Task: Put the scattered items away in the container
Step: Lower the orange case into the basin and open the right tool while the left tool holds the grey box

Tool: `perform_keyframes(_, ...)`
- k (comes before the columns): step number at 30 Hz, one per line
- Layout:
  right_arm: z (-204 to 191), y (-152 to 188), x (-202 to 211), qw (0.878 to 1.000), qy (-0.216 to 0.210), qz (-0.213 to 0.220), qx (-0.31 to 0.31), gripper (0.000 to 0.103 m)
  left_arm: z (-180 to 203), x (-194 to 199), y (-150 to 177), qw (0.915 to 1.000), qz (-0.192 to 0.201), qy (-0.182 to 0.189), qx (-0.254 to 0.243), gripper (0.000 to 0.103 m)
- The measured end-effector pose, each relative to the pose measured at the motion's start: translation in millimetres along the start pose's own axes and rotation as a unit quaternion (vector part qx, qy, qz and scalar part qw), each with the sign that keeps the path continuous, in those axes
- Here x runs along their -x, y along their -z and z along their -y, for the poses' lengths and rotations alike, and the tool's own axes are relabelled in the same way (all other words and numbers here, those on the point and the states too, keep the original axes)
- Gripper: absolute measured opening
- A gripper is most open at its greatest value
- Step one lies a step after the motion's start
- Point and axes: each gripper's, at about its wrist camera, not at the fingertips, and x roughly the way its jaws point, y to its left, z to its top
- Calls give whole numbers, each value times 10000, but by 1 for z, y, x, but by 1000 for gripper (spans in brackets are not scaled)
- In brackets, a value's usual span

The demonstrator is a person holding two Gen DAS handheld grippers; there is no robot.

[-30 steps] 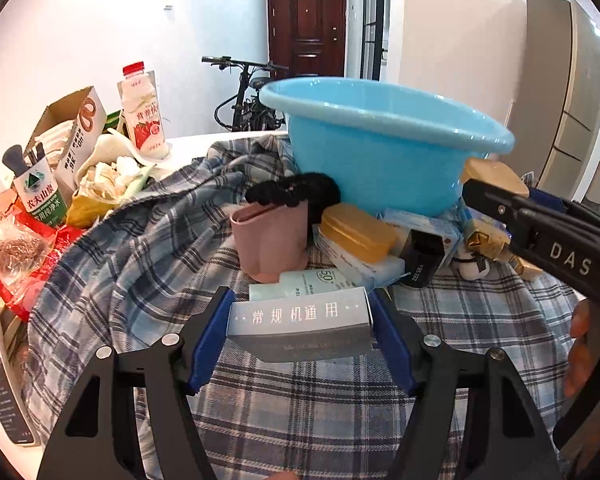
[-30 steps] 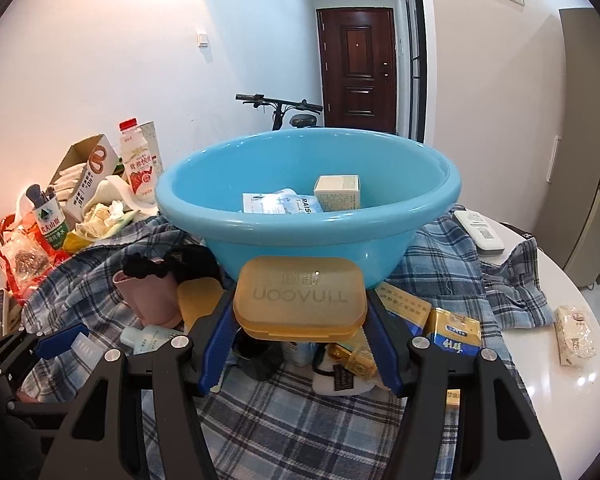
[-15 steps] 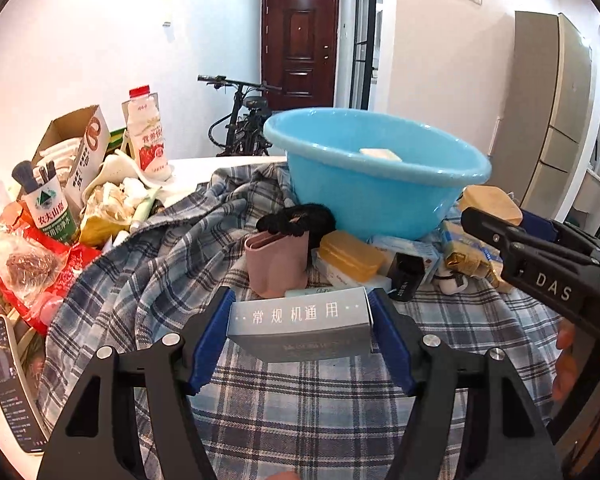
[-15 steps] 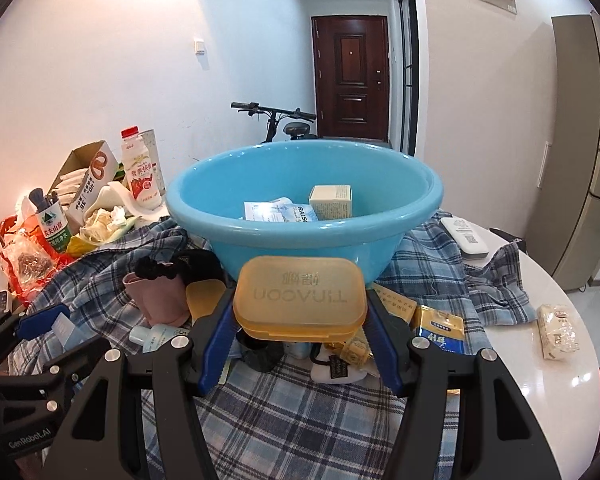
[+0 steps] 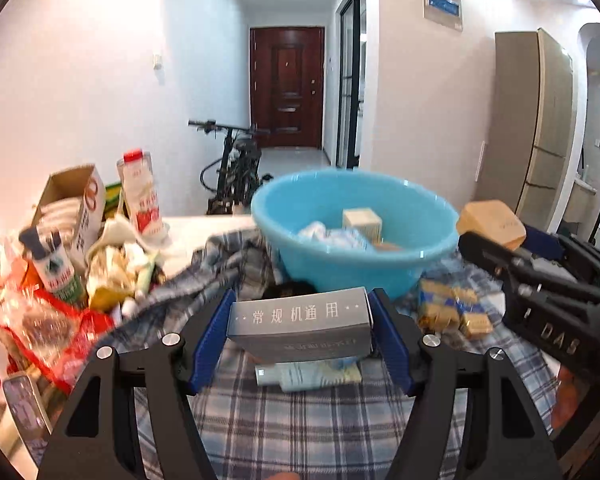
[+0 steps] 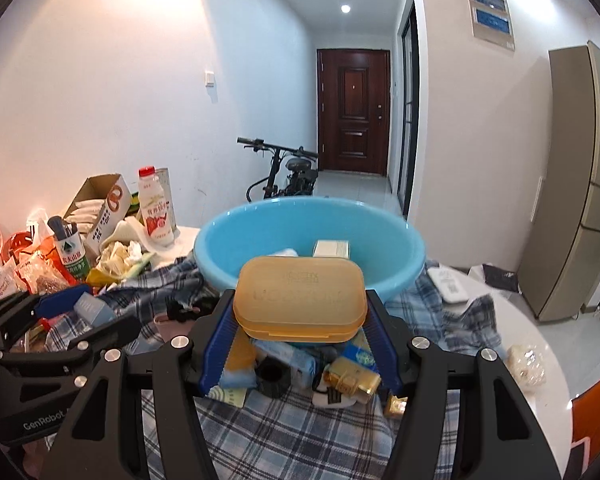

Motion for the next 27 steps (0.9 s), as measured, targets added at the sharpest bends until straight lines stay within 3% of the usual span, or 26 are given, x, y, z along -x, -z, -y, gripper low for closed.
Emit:
perform_keyframes(17, 0, -46, 0, 9996, 205, 144, -158, 64, -2, -14, -61, 9990, 446, -36, -41, 67)
perform_keyframes(27, 10, -69, -39, 9990, 245, 47, -379, 64, -3, -44, -85, 9986, 504, -143, -92, 67)
